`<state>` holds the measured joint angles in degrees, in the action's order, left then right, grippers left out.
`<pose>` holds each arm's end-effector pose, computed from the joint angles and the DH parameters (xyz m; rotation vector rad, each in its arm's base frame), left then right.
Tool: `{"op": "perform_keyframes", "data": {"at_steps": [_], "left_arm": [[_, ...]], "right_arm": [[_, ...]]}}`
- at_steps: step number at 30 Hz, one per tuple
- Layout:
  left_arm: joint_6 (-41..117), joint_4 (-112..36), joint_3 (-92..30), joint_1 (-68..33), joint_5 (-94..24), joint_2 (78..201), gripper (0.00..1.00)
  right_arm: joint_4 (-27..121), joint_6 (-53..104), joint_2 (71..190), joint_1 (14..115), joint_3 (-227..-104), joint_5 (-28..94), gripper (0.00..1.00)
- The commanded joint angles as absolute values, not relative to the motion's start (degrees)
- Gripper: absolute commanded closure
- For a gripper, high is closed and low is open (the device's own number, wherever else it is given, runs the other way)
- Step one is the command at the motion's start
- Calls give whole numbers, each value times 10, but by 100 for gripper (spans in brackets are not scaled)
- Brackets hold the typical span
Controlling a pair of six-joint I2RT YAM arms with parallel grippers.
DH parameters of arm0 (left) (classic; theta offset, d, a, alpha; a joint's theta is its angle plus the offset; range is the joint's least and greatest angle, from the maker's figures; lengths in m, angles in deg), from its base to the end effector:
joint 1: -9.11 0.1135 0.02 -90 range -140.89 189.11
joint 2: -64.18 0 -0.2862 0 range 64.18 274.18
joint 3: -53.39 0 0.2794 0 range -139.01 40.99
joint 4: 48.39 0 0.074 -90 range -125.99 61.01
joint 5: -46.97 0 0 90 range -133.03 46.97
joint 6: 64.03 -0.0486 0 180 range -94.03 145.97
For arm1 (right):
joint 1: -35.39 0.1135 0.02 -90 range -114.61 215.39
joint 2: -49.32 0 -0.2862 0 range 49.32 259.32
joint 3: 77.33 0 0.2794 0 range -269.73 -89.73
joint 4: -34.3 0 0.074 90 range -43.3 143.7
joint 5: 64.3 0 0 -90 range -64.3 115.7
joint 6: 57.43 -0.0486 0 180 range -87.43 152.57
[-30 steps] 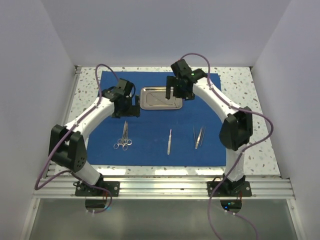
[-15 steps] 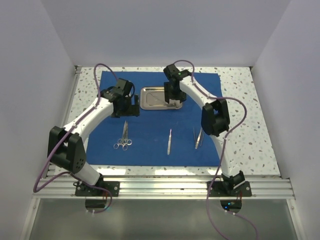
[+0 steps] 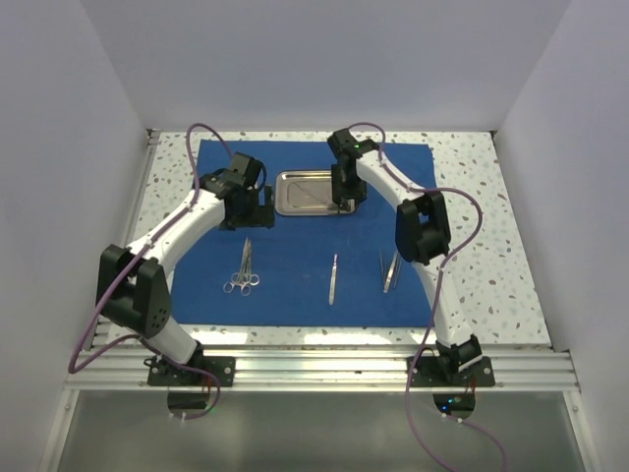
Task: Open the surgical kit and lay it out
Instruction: Pick up the medical item from the container.
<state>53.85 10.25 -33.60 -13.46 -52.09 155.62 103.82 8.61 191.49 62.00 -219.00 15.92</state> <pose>0.3363 -0.1315 0.2691 -0.1729 2.6447 -0.0803 0.5107 0.2466 0.1720 -0.0222 2.7548 -0.0058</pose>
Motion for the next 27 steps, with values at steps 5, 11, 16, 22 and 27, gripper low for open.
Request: {"op": "perform_keyframes", "data": {"at_steps": [5,11,16,22,27], "left_arm": [[536,103,-361,-132,-531,1567,6],[537,104,-362,-131,-531,1570,6],[536,104,-355,-130,-532,1566,6],[532,102,-351,-128,-529,1568,6],[530,96,-358,-127,-523,1575,6]], "right_arm": [[1034,86,1942,622,-2198,194,60],[1033,81,1950,623,-2168,188,66],[1046,79,1971,622,-2166,175,84],[1056,78,1983,623,-2168,174,100],[1072,82,1959,622,-2202,181,100]]}}
